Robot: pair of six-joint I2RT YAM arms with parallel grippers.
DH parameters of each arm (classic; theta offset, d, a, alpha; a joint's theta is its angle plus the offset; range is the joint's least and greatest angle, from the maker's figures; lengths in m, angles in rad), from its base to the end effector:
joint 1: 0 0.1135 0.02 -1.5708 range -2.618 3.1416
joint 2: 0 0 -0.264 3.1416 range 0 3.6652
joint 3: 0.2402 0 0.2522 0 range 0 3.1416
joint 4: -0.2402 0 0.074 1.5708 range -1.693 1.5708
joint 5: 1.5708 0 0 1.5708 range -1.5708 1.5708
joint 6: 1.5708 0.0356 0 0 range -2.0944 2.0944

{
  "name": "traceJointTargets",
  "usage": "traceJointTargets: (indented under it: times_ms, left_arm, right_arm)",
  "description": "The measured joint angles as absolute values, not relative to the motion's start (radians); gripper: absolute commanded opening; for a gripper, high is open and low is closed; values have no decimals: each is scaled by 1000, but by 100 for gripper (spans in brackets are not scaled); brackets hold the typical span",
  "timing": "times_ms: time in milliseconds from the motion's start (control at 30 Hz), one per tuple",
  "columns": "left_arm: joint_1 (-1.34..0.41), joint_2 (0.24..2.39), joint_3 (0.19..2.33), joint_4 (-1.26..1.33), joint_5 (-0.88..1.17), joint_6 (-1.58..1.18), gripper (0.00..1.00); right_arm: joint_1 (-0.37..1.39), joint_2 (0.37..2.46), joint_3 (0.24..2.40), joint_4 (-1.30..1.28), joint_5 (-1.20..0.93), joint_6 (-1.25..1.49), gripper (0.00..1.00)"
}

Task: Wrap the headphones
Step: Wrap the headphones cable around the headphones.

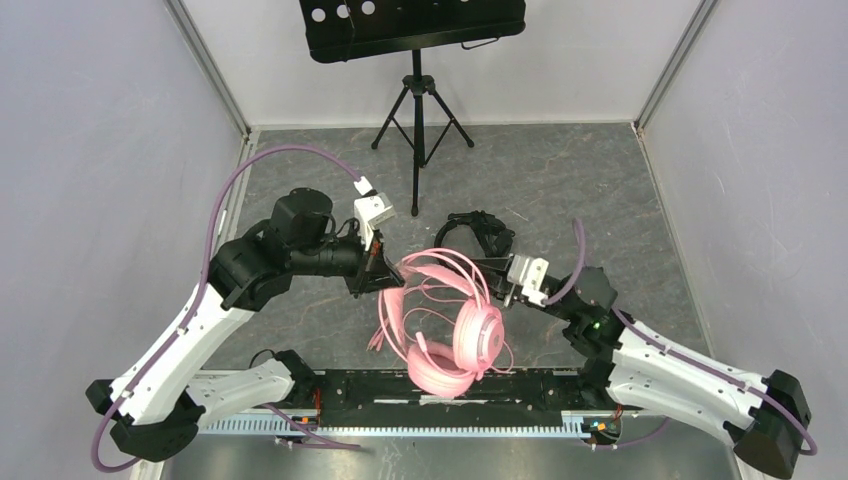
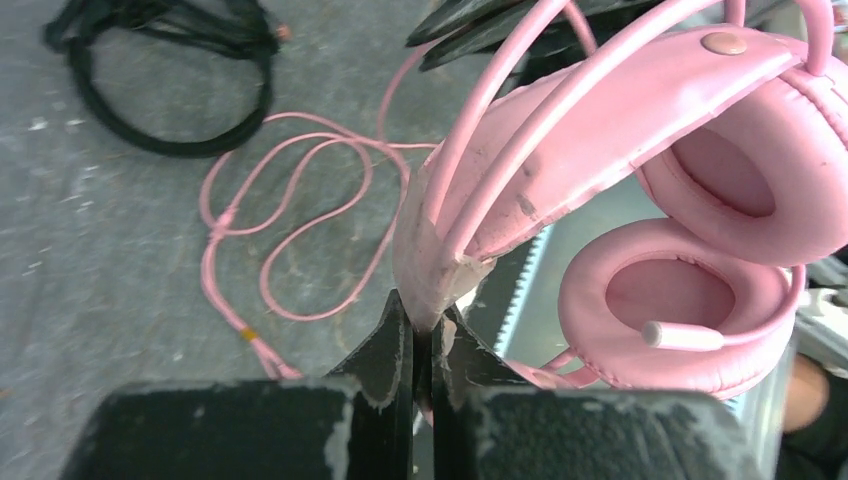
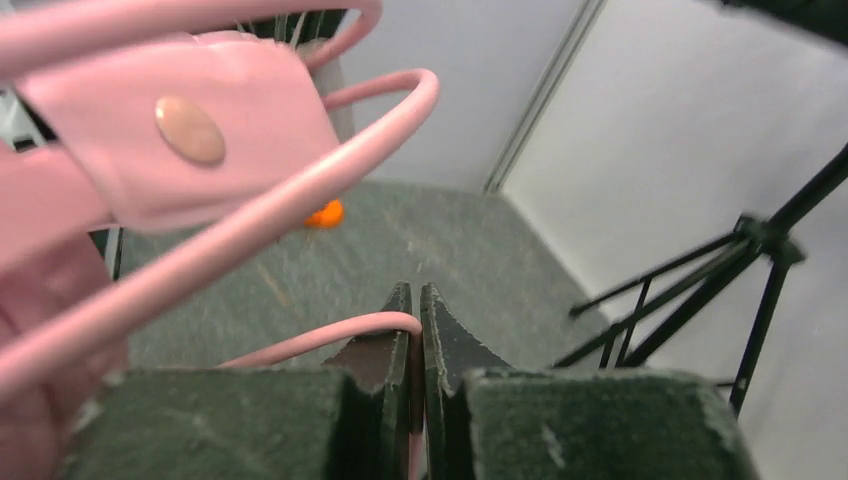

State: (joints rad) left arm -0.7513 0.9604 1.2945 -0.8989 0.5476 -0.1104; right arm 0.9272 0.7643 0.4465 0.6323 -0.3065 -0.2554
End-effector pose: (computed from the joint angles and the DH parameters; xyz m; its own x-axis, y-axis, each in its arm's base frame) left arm 0.1106 -0.1286 0.4110 -0.4884 0.3275 -0.8089 0.8556 0.3620 -0.3700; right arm 0.1015 0.1532 0.3100 0.4158 0.1529 -0.8965 -0.8576 0.3940 -0.3305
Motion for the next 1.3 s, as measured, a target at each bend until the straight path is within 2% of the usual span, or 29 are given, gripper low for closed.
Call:
traceJointTargets:
  times_ms: [267,300,533,833,1067,1167,1300]
  left_arm:
    - [-752,969,1304,-978,297,86,2]
    - [-755,972,1304,-999,237,162,2]
    - [-764,989,1303,-995,82,264,2]
    - [-781,939,1175,-837,-17,463,2]
    - [-785,904,1093,-695,-15,581,2]
    - [-787,881,1067,-653,-6,620,2]
    - [-788,868,1056,-625,-6,653,2]
  right_arm:
    - [895,786,639,131,-302,-202,6]
    - [894,809,700,-38,-300,-173,4]
    - [894,876,816,-249,-314,-140,0]
    - [885,942,844,-308,-419,-37,3]
    - [863,942,844,-295,-509,51,1]
    - [858,941,841,-274,-551,84,9]
    - [850,941,826,-225,-614,133,0]
